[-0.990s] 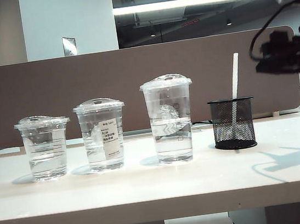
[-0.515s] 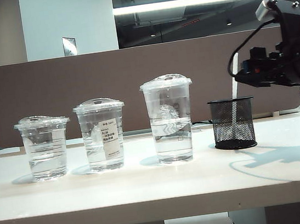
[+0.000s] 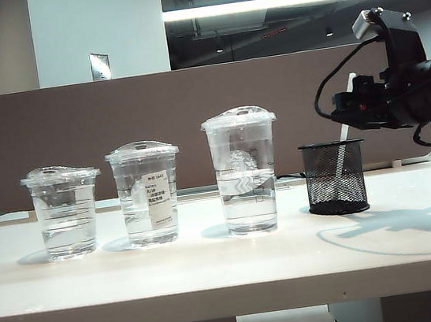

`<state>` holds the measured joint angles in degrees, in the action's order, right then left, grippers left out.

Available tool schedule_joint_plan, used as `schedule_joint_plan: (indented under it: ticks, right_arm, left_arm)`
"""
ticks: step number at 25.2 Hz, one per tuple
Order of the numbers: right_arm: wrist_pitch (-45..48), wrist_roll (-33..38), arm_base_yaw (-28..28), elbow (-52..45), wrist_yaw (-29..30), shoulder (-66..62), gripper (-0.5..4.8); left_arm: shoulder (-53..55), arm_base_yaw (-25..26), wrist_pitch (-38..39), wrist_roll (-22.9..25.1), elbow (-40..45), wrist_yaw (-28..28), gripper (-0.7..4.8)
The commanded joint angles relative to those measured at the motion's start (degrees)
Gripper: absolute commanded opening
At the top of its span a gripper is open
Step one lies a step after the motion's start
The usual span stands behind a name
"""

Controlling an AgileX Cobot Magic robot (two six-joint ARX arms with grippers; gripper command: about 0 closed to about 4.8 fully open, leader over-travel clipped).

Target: Pick up the straw and insert it into the large coffee cup.

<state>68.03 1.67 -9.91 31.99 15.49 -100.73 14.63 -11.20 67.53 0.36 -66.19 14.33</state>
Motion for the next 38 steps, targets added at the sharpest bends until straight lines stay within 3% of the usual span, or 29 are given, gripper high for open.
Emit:
schedule_joint_plan:
  ticks: [1, 4, 6, 14, 18, 22, 25, 28, 32, 35, 38]
  right_arm:
    - [0.79, 0.0, -0.13, 0.15, 0.09, 0.13, 0.8]
    - [0.87, -0.02, -0.13, 0.57, 0.09, 0.15, 0.78]
    - [0.79, 0.0, -0.13, 1.51, 0.11, 0.17, 0.17]
    - [-0.04, -0.66, -0.13, 2.91, 0.13, 3.15, 0.08]
    - [-10.4, -4.26, -0.13, 2.93, 1.09, 13.42, 0.08]
    - [-28.48, -8.57, -0.15, 5.33, 1.84, 24.98, 0.08]
    - [-47.39, -9.27, -0.33, 12.61, 7.06, 31.58, 0.08]
    - [-58.97, -9.29, -3.69, 21.84, 7.72, 33.55, 0.08]
    - [-62.64, -9.42, -8.02, 28.17, 7.06, 32.83, 0.08]
    - [-67.04, -9.94, -12.41, 30.88, 2.51, 31.34, 0.08]
    - [-72.15, -12.87, -14.58, 31.08, 2.25, 30.49, 0.08]
  left_arm:
    - [0.02, 0.0, -0.7, -0.15, -0.09, 0.0, -0.05]
    - [0.02, 0.0, -0.7, 0.55, -0.09, -0.17, -0.05]
    - [0.02, 0.0, -0.7, 2.03, -0.09, -0.13, -0.05]
    - [0.02, 0.0, -0.33, 2.89, -0.09, -0.17, -0.05]
    - [0.02, 0.0, -0.35, 2.89, -0.09, -0.17, -0.05]
    - [0.02, 0.0, -0.37, 2.89, -0.09, -0.17, -0.05]
    - [0.02, 0.0, -0.48, 2.89, -0.09, -0.17, -0.05]
    - [0.02, 0.0, -0.59, 4.57, -0.09, -0.17, -0.05]
    - [0.02, 0.0, -0.9, 7.8, -0.09, -0.17, -0.05]
    - [0.02, 0.0, -0.83, 8.22, -0.09, -0.15, -0.05]
    - [0.0, -0.02, -0.74, 8.22, -0.11, -0.17, -0.05]
